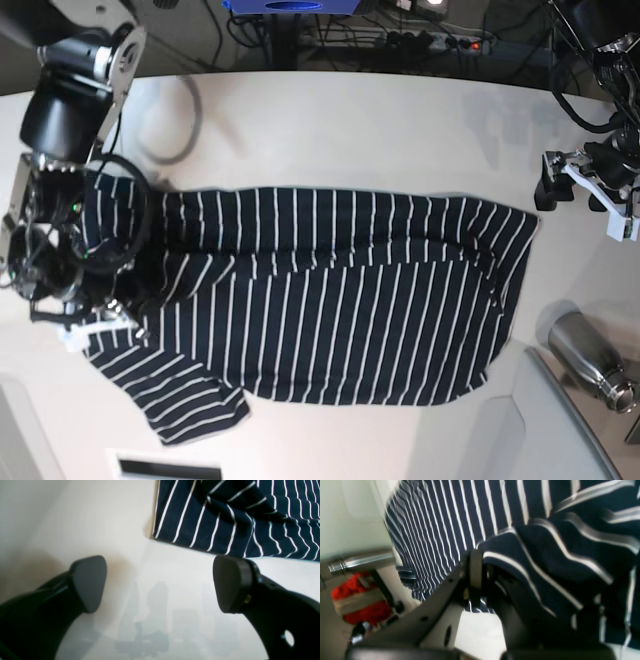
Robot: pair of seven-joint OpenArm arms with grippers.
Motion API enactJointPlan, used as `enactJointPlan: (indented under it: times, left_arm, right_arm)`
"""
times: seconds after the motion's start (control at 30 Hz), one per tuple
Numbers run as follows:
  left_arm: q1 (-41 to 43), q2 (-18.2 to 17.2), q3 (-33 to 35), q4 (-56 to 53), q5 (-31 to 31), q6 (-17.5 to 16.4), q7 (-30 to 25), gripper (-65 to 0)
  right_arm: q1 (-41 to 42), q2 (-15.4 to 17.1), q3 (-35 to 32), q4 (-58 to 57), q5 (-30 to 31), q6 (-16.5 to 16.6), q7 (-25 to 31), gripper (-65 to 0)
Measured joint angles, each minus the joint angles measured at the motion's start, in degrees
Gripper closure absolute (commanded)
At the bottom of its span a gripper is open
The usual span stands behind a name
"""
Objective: Layout the t-shirt on the table in an organized manner, then fold the t-shirt properly
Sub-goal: 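Open both grippers, release the shirt and raise them, then lower both grippers and grasp the shirt's collar edge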
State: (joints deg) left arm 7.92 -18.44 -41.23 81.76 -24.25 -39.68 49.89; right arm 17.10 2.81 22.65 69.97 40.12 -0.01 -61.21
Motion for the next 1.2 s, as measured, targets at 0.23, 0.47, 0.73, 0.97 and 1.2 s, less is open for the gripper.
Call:
enactJointPlan:
  times: [0.23, 0.47, 0.73, 0.97, 1.2]
  left_arm:
    - [2.62, 0.09, -0.02, 1.53, 0.02, 0.00, 0.04, -65.0]
    - [3.15, -0.04, -0.50, 1.99, 0.04, 0.00, -0.42, -40.3]
    - [2.58, 1.73, -0.35, -2.32, 0.17, 0.04, -7.89, 0.0]
    - [2.45, 1.90, -0.26, -4.15, 0.00, 0.20, -7.91, 0.0]
    - [2.89, 1.86, -0.33, -4.15, 0.00, 0.17, -7.87, 0.0]
  right_arm:
    - [3.58, 9.25, -19.28, 0.87, -0.07, -0.31, 6.40, -42.6]
    - [-10.45, 3.21, 1.75, 19.45, 0.42, -0.74, 7.63, -42.9]
    - [-28.11, -10.93, 21.94, 30.01, 0.37, -0.09, 6.38, -43.2]
    - [-27.23, -10.75, 24.76, 19.85, 0.61, 0.04, 11.19, -43.2]
    - [-24.28, -9.97, 26.95, 10.67, 0.46, 1.73, 14.34, -43.2]
